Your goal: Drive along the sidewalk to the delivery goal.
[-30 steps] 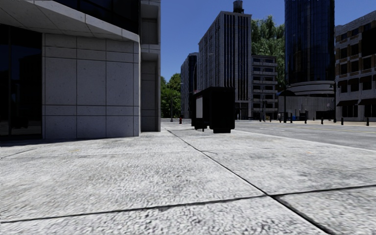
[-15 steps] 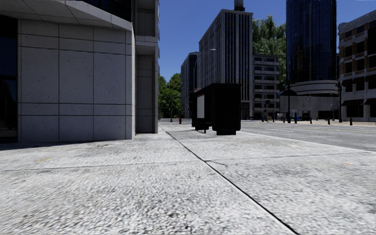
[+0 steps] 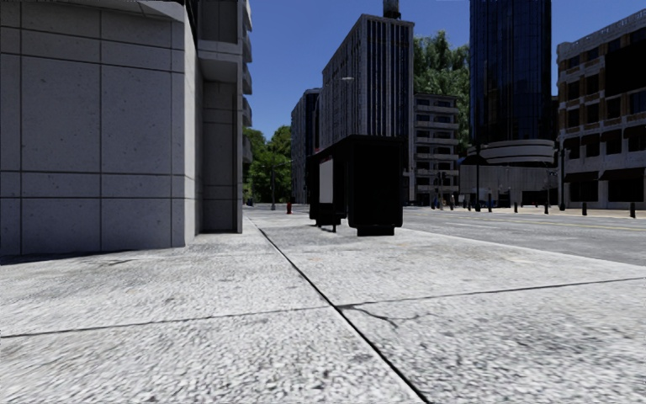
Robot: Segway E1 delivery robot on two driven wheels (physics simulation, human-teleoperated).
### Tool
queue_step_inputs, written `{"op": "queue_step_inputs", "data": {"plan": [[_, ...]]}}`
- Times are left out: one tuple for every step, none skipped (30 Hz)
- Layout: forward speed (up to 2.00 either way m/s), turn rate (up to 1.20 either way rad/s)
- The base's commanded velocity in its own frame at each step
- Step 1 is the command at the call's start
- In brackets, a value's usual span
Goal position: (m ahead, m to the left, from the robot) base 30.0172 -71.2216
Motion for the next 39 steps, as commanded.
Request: {"op": "queue_step_inputs", "data": {"plan": [[2.00, 0.00], [2.00, 0.00], [2.00, 0.00], [2.00, 0.00], [2.00, 0.00], [2.00, 0.00], [2.00, 0.00], [2.00, 0.00], [2.00, 0.00], [2.00, 0.00], [2.00, 0.00], [2.00, 0.00], [2.00, 0.00], [2.00, 0.00], [2.00, 0.00], [2.00, 0.00], [2.00, 0.00], [2.00, 0.00], [2.00, 0.00], [2.00, 0.00], [2.00, 0.00], [2.00, 0.00], [2.00, 0.00], [2.00, 0.00], [2.00, 0.00], [2.00, 0.00], [2.00, 0.00], [2.00, 0.00], [2.00, 0.00], [2.00, 0.00], [2.00, 0.00], [2.00, 0.00], [2.00, 0.18], [2.00, 0.26], [2.00, 0.28], [2.00, 0.28], [2.00, 0.30], [2.00, 0.36], [2.00, 0.40]]}}
